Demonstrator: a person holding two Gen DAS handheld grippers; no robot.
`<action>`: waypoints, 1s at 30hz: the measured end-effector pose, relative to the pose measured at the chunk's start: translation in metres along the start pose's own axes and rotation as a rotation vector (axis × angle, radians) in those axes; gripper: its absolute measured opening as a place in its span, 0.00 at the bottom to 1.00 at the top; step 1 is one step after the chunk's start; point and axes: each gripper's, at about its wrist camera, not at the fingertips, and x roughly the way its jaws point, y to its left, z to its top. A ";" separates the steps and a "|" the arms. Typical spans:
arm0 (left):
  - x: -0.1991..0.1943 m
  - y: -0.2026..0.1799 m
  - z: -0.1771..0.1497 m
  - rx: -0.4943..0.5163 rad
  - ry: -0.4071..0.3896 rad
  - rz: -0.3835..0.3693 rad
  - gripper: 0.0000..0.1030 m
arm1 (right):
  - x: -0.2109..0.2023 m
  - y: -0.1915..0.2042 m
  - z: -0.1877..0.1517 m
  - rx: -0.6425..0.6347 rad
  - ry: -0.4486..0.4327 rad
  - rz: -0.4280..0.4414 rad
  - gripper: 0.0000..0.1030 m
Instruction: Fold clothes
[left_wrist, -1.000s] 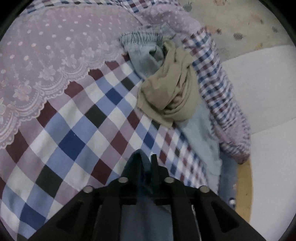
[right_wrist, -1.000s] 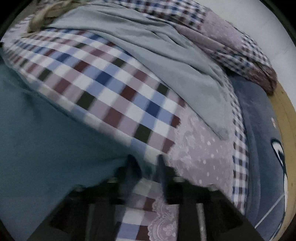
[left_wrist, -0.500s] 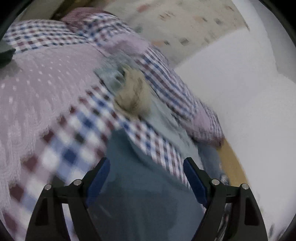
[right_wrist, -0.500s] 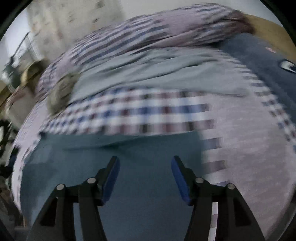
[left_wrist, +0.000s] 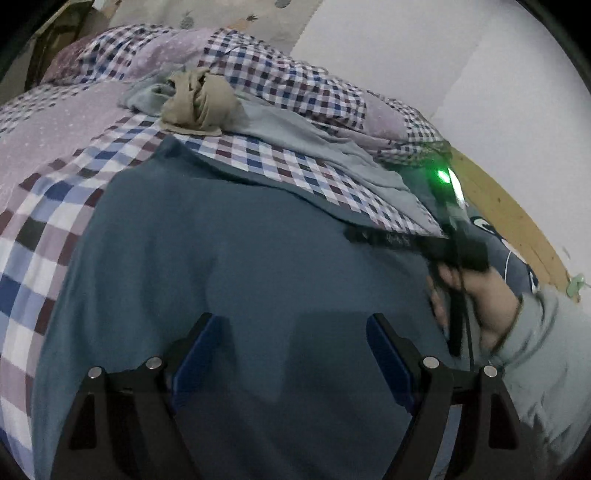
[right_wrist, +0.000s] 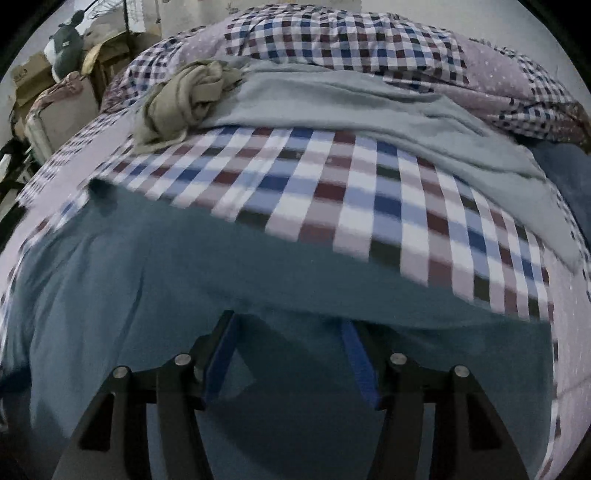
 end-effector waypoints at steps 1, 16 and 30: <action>-0.001 0.000 -0.001 0.003 -0.002 -0.004 0.82 | 0.006 0.000 0.010 0.001 -0.001 -0.011 0.60; -0.032 0.033 0.000 -0.100 -0.048 -0.039 0.82 | -0.061 -0.001 0.028 0.171 -0.205 -0.020 0.62; -0.114 0.099 -0.077 -0.502 -0.185 0.042 0.82 | -0.176 0.056 -0.185 0.179 -0.272 0.049 0.73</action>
